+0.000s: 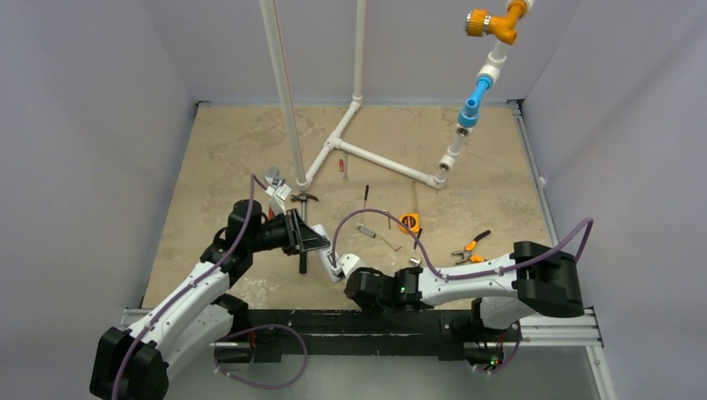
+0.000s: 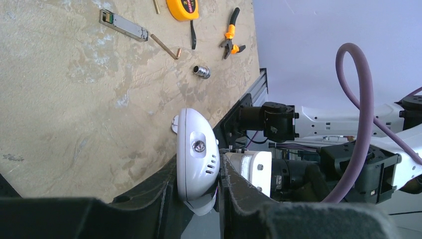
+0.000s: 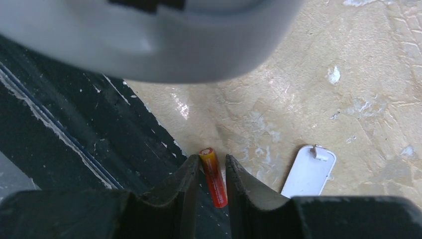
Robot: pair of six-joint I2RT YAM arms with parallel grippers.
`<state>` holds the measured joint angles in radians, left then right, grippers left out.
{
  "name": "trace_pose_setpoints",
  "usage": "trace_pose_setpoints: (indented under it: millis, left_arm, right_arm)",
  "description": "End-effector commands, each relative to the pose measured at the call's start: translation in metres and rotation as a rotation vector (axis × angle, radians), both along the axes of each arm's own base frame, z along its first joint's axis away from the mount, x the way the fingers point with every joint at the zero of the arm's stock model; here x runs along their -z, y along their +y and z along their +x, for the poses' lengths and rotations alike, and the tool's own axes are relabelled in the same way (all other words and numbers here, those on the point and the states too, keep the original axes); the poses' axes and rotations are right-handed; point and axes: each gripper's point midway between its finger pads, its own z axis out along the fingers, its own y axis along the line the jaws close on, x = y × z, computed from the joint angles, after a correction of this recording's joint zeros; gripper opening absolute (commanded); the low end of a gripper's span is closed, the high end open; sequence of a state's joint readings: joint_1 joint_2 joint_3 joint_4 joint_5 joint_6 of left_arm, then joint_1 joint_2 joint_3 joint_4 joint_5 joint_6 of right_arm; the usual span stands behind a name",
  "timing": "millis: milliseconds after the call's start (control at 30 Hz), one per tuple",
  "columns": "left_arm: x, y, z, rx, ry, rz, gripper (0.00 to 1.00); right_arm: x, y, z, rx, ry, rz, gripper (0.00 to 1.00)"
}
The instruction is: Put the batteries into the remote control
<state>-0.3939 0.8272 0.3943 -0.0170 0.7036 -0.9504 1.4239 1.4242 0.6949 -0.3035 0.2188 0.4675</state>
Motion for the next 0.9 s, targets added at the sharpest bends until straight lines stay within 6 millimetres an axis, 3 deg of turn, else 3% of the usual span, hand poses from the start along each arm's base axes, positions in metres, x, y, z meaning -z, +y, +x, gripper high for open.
trace_pose_setpoints:
  millis: [0,467,667,867]
  left_arm:
    - [-0.011,-0.002,0.002,0.014,-0.046,-0.033,0.00]
    - [-0.012,-0.003,0.003,0.014,-0.049,-0.034,0.00]
    - [-0.009,-0.003,0.005,0.012,-0.039,-0.030,0.00]
    - [-0.010,-0.004,0.006,0.013,-0.038,-0.033,0.00]
  right_arm:
    - [0.018,-0.024,-0.006,0.071,0.012,-0.138,0.24]
    - [0.013,-0.039,0.005,0.210,-0.039,-0.170,0.03]
    - [-0.002,-0.026,0.019,0.270,-0.080,-0.017,0.00]
    - [0.007,-0.018,0.035,0.297,-0.103,-0.087,0.00]
